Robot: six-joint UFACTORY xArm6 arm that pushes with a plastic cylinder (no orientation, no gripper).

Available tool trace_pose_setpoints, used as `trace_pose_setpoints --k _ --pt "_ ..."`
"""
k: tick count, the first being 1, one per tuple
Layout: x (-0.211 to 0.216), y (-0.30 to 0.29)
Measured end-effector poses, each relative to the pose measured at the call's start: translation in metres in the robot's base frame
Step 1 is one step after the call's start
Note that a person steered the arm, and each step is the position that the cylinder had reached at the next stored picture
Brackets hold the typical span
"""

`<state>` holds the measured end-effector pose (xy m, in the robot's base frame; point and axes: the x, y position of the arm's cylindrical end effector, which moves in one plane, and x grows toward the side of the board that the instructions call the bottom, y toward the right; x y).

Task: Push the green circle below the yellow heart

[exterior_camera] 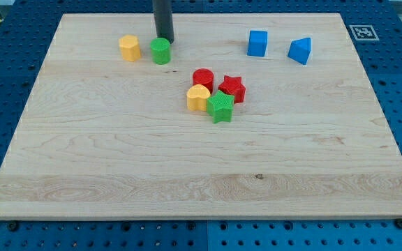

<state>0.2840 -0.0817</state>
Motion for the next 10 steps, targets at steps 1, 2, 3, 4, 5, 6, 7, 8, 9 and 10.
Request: trace_pose_setpoints --k 1,2,3,4,5,6,7,8,9,10 --pt "0.035 -0.002" --pt "0.059 -0.002" --pt "0.078 -0.007" --pt "0.076 -0.013" --pt "0.084 -0.022" --pt "0.127 -0.024" --pt "0.139 -0.023" --pt "0.139 -0.03" --pt "0.143 -0.046" --pt "0.178 -0.036"
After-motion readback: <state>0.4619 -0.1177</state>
